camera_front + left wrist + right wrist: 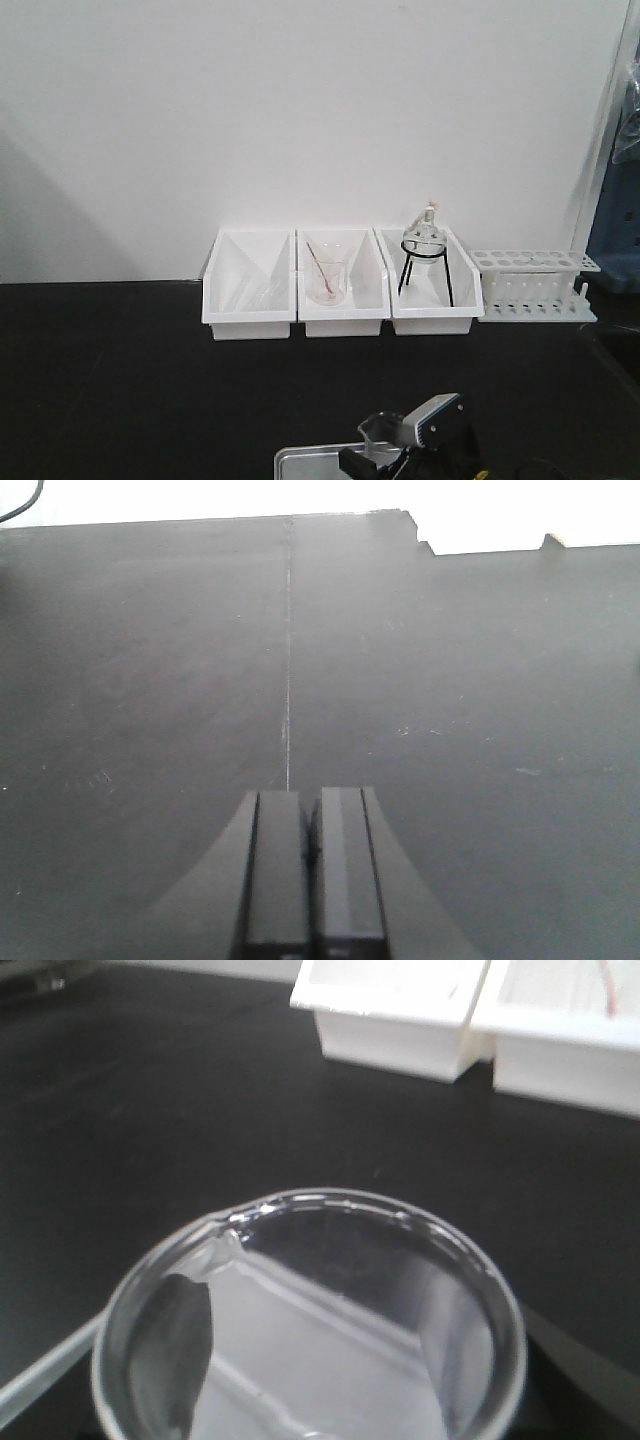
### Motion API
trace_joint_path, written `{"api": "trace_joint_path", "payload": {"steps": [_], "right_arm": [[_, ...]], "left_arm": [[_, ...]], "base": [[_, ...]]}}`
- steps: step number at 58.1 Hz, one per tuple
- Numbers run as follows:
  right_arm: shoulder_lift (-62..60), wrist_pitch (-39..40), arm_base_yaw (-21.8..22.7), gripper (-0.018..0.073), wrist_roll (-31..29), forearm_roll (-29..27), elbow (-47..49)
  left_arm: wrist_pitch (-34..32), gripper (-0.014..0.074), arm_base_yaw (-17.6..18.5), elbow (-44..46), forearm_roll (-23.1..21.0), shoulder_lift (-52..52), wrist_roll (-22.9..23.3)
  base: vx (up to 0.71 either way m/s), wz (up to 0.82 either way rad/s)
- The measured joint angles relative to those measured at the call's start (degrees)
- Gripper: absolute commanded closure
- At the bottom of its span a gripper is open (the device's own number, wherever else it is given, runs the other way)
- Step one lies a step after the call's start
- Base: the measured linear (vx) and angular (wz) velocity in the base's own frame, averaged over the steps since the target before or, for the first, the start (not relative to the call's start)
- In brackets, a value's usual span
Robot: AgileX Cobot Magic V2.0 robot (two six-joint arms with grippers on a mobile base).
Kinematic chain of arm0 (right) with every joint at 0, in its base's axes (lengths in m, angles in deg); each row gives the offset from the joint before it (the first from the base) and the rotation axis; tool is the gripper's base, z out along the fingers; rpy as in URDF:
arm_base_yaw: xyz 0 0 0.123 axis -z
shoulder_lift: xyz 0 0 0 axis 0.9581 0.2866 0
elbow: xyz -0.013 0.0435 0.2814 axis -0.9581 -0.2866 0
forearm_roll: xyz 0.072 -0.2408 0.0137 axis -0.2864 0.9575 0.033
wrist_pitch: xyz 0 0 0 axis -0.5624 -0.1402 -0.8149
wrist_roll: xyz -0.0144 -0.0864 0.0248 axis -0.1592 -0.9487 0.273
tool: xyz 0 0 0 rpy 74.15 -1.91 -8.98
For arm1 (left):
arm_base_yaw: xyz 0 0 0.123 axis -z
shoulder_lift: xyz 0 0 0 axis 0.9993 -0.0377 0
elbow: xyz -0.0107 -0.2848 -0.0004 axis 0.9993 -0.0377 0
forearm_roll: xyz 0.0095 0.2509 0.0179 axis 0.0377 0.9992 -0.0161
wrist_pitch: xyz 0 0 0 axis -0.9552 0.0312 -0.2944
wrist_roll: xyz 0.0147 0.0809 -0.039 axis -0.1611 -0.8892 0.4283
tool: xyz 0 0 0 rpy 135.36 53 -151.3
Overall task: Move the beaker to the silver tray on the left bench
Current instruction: 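Set the beaker on the silver tray and open the right gripper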
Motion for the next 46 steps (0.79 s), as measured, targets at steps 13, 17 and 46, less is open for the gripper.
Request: {"api": "trace_joint_path", "payload": {"steps": [13, 17, 46], "right_arm": [[2.94, 0.20, 0.00, 0.0520, -2.81, 0.84, 0.00], [3.06, 1.38, 0.00, 0.0481, -3.74, 0.85, 0.00], [3.06, 2.76, 0.00, -0.0006, -5.11, 0.69, 0.04]], "left_arm": [[0.00, 0.0595, 0.00, 0.00, 0.00, 0.00, 0.00], [0.00, 0.0595, 0.00, 0.00, 0.00, 0.00, 0.00], [0.00, 0.0595, 0.00, 0.00, 0.00, 0.00, 0.00]], "base": [[0.00, 0.00], [0.00, 0.00], [0.00, 0.00]]}}
